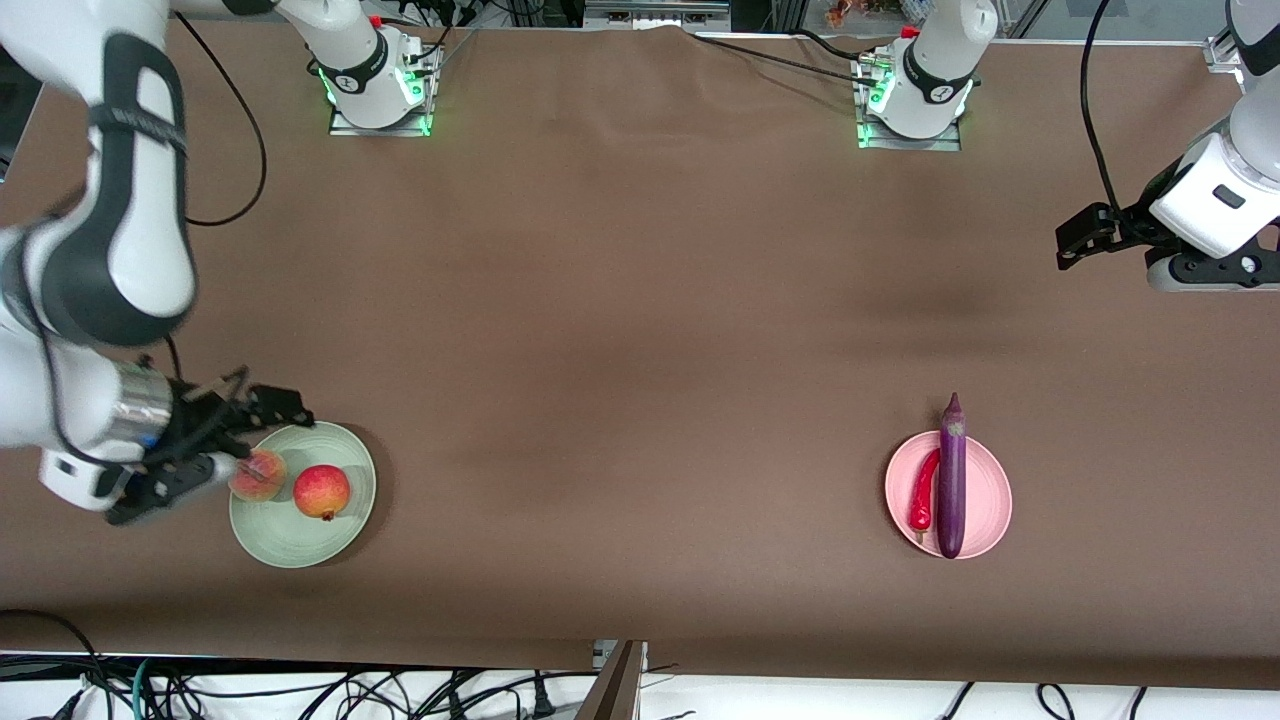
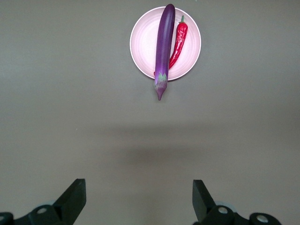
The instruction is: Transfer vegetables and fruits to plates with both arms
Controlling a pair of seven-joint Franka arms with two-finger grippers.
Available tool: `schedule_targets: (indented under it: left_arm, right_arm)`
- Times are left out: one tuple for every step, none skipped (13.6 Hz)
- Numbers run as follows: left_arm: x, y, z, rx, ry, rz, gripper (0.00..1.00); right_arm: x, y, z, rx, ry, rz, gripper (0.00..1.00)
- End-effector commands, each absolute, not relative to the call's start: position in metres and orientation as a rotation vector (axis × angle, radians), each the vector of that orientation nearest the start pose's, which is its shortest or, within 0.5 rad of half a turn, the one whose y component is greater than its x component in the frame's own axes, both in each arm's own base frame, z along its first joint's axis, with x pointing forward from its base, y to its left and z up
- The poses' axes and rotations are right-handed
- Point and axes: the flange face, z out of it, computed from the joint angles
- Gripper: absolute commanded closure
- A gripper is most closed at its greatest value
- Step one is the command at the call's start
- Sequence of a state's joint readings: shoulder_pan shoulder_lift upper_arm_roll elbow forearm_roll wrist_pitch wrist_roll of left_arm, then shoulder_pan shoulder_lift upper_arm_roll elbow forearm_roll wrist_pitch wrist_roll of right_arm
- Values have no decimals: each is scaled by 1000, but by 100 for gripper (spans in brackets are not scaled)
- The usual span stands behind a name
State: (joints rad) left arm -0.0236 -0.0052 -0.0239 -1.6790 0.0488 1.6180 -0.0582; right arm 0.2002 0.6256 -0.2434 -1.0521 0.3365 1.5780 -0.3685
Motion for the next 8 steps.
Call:
schedule_targets:
  left_arm:
    - [550,-20,584,-3114,5,96,0]
    - [550,-19,584,-3114,2,97,0]
    - [550,-19,584,-3114,0,96,0]
    - [550,-19,584,-3114,0,96,0]
    - [550,-19,584,-3114,2,97,0]
    - [550,-19,584,-3114,2,97,0]
    - [550,-19,584,-3114,0,96,0]
    - [550,-19,584,-3114,0,96,0]
  right_arm:
    - [683,48,532,-3020,-294,160,0]
    - [665,50,542,-3071,-216,224,0]
    - [642,51,559,-3102,-195,237,0]
    - [619,55,564,-3122,-234,269,0]
    - [598,59,565,-3133,-266,301,0]
    - [586,47,561,-3136,-250,315,0]
    - [579,40,566,-3137,-240,309,0]
    - [573,28,575,-3152,-212,294,0]
